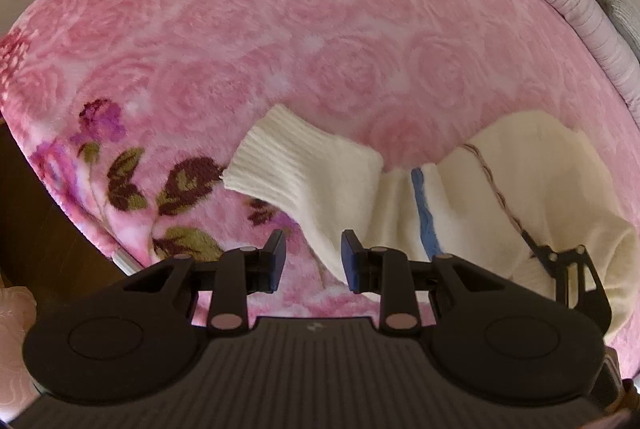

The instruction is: Fold clothes

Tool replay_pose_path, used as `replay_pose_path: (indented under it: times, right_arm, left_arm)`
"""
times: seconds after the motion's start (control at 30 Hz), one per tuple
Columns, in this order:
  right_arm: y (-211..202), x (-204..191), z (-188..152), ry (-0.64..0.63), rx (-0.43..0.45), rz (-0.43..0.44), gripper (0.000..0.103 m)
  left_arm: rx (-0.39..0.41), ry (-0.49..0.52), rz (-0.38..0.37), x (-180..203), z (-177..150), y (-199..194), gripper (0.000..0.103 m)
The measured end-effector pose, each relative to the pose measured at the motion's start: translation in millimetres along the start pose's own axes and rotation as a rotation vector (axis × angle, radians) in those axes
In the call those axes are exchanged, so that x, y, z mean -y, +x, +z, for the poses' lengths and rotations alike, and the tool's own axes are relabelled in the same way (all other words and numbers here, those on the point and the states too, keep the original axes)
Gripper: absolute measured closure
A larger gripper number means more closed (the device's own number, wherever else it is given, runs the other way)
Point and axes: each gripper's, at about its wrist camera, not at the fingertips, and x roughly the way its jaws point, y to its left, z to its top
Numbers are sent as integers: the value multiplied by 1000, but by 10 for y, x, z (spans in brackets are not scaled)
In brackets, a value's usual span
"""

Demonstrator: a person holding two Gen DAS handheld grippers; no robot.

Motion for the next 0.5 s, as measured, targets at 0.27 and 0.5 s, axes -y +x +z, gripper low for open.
replay_pose_path:
  times: [0.27, 0.5]
  right_arm:
    - [-865, 1635, -1186, 1016, 73, -4, 97]
    - [-2499, 2392, -3642, 1732, 16, -461, 97]
  left_arm:
    - [68, 111, -34, 796, 89, -120, 78]
    - [102, 252, -130, 1776, 138, -158, 78]
